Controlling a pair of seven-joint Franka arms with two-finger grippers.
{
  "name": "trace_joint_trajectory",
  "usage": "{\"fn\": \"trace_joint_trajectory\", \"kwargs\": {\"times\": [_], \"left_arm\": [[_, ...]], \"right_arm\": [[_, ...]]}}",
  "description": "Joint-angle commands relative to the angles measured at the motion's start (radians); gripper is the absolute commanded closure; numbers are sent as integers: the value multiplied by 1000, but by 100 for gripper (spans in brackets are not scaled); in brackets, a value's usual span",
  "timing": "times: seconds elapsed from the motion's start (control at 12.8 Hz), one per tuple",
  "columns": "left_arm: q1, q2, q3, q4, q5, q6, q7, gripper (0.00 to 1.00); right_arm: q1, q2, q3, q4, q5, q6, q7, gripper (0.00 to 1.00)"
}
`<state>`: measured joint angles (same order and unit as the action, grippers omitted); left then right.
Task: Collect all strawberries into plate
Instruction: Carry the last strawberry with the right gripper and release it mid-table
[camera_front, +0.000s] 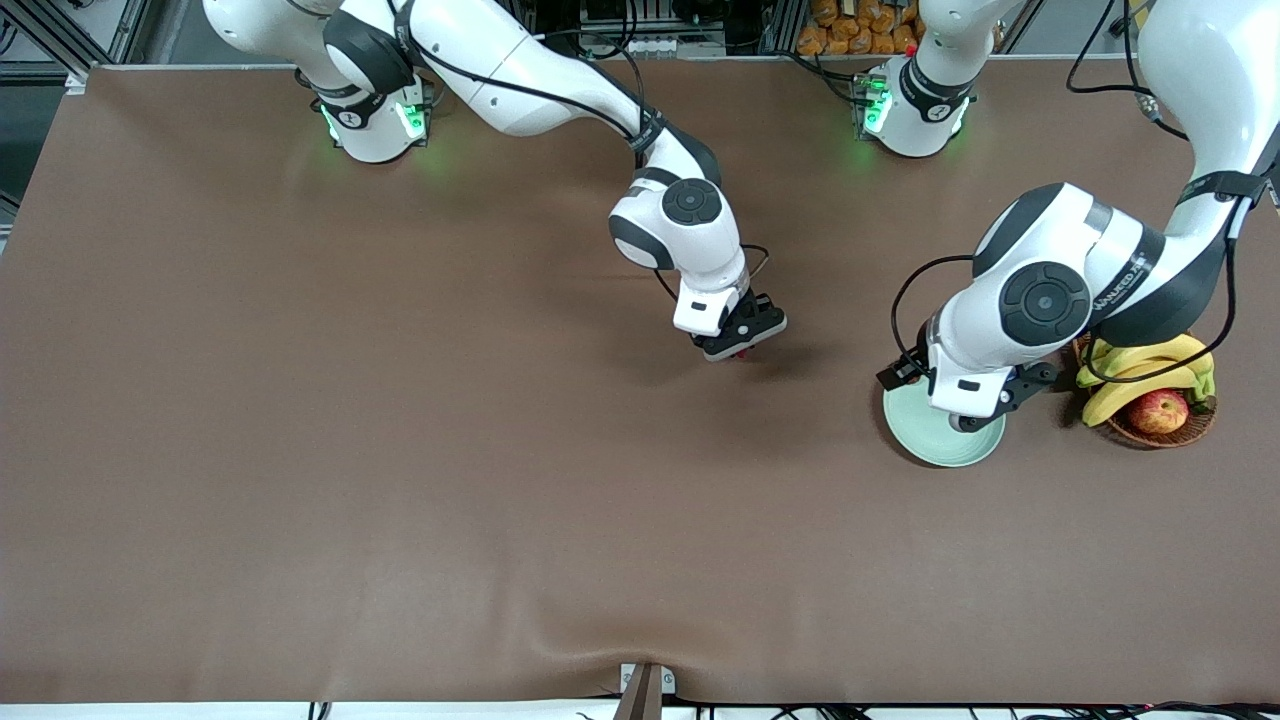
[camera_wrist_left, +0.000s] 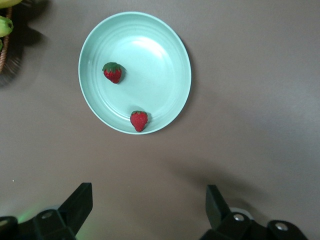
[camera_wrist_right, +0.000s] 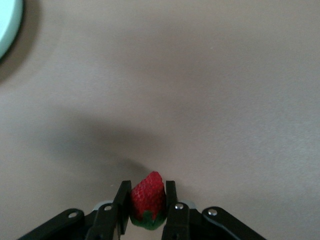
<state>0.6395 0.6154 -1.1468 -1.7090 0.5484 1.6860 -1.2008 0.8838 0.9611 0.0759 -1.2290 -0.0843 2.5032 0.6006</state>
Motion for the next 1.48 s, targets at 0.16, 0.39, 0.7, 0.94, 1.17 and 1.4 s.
{"fn": "trace_joint_trajectory", "kwargs": {"times": [0.16, 0.39, 0.7, 0.94, 1.17, 1.4], "left_arm": [[-15, 12, 1, -15, -10, -14, -13, 0], [-36, 26, 1, -37, 1, -12, -51, 0], [-78, 47, 15, -50, 7, -5, -69, 0], [-106, 55, 25, -75, 7, 38, -95, 0], [-153, 67, 52, -87, 5, 92, -137, 0], [-220, 98, 73, -104, 5, 210, -221, 0]], "right_arm": [[-5, 31, -44, -3, -35, 29, 15, 91], [-12, 36, -44, -6, -34, 46, 15, 9], [-48, -17, -44, -23, -26, -3, 19, 0], [-106, -108, -45, -36, -25, -186, 51, 0], [-214, -294, -44, -226, -35, -236, 38, 0], [-359, -508, -39, -444, -34, -248, -66, 0]]}}
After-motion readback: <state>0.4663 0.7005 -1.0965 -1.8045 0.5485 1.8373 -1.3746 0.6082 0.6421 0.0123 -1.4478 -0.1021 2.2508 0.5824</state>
